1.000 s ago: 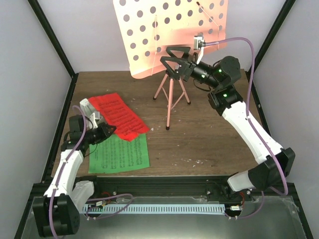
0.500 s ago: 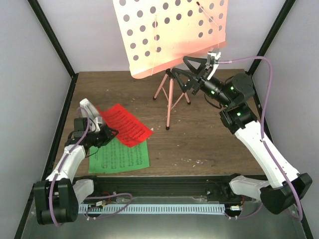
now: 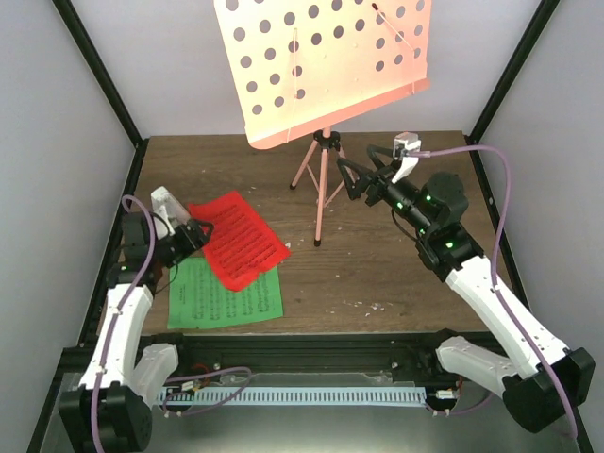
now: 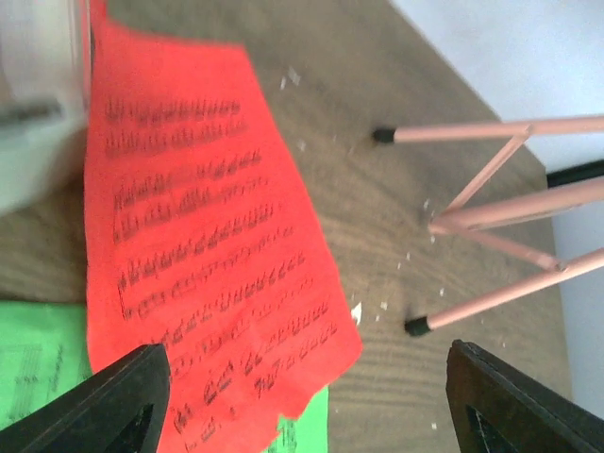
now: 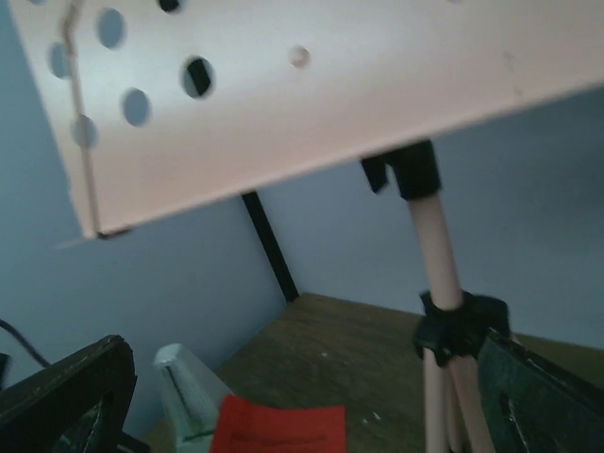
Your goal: Pack up the instrument practice props
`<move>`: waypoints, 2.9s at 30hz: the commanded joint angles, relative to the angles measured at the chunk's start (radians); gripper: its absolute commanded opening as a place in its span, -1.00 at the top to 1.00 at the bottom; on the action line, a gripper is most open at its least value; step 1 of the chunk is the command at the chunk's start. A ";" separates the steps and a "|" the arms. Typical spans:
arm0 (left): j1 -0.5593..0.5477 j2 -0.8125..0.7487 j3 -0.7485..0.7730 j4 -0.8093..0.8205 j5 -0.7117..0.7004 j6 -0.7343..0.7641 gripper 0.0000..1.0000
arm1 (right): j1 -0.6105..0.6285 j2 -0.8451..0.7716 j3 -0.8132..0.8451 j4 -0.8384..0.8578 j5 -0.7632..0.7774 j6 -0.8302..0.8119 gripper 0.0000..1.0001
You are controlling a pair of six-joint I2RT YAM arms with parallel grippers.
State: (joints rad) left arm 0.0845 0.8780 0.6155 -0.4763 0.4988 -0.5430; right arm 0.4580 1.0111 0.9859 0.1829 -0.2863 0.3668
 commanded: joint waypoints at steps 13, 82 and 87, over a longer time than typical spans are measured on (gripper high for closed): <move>-0.057 -0.028 0.448 0.062 -0.239 0.295 -0.54 | -0.216 0.087 -0.165 0.038 -0.103 0.409 -1.00; -0.204 0.040 0.307 0.097 -0.417 0.471 -0.46 | -0.136 0.566 0.044 0.542 -0.196 0.763 0.39; -0.204 0.039 0.305 0.098 -0.416 0.471 -0.46 | -0.132 0.555 0.064 0.490 -0.159 0.646 0.39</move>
State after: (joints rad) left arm -0.1169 0.9192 0.9321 -0.3969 0.0872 -0.0772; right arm 0.3107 1.5845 1.0134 0.6621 -0.4957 1.1481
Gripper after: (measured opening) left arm 0.731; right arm 0.377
